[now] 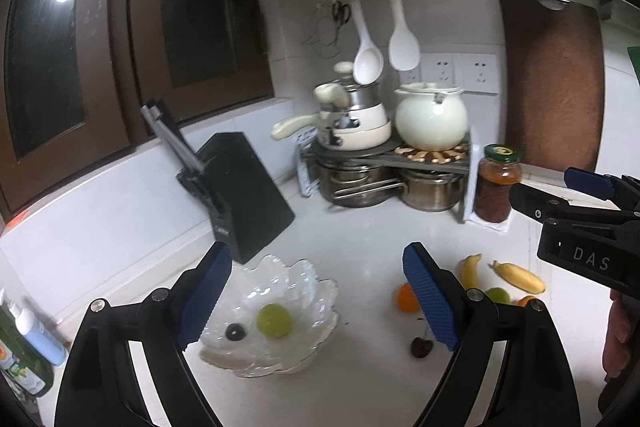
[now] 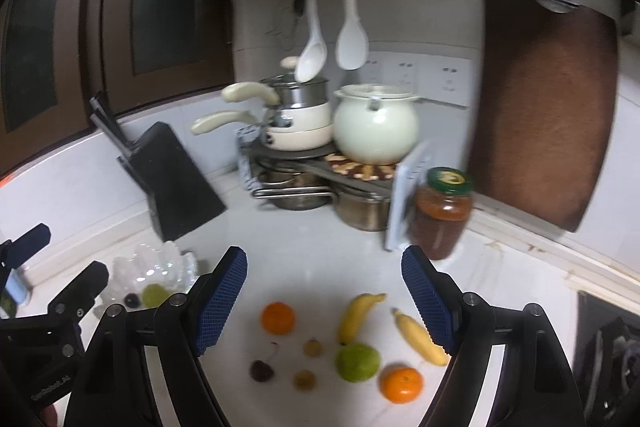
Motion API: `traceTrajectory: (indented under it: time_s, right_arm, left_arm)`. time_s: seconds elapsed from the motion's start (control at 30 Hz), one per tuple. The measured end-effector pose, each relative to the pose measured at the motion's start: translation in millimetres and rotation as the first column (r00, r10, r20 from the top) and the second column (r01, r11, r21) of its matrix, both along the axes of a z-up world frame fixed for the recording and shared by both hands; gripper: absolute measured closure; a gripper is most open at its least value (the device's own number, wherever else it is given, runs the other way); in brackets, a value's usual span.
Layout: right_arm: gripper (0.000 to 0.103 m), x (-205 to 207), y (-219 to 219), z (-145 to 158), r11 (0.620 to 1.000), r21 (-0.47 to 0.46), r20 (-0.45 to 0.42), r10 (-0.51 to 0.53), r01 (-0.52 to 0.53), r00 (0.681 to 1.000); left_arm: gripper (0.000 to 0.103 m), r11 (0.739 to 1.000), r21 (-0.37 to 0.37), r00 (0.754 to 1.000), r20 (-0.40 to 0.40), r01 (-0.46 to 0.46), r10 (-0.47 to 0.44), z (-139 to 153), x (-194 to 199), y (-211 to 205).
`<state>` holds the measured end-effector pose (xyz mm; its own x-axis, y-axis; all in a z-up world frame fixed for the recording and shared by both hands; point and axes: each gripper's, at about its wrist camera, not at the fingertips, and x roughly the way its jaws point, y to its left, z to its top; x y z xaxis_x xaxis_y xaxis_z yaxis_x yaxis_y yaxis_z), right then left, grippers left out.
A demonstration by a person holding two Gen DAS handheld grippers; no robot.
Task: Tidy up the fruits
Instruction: 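Move both grippers back from the bowl toward the remaining fruits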
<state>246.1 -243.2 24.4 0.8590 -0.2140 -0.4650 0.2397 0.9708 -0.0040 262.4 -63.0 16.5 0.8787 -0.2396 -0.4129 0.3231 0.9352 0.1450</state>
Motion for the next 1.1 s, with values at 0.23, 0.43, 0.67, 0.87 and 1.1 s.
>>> traceTrajectory:
  time_s: [0.23, 0.43, 0.67, 0.87, 1.1]
  right_arm:
    - [0.023, -24, -25, -7, 0.997, 0.021, 0.008, -0.069, 0.069, 0.998]
    - [0.022, -36, -40, -23, 0.992, 0.024, -0.021, -0.123, 0.124, 0.992]
    - [0.022, -49, -53, -42, 0.985, 0.035, -0.065, -0.166, 0.169, 0.984]
    - [0.023, -57, -56, -61, 0.981, 0.027, -0.127, -0.186, 0.19, 0.974]
    - [0.023, -55, -64, -86, 0.979, 0.051, -0.195, -0.186, 0.199, 0.963]
  left_arm:
    - [0.014, 0.998, -0.021, 0.998, 0.027, 0.065, -0.064, -9, -15, -22]
    - [0.013, 0.999, -0.002, 0.997, 0.058, 0.053, -0.053, -22, -28, -34]
    - [0.014, 0.999, 0.02, 0.998, 0.057, 0.039, -0.04, -41, -39, -39]
    - [0.014, 0.997, 0.047, 0.998, 0.0, 0.059, -0.059, -60, -40, -44]
    - [0.014, 0.994, 0.075, 0.995, -0.061, 0.083, -0.078, -84, -35, -52]
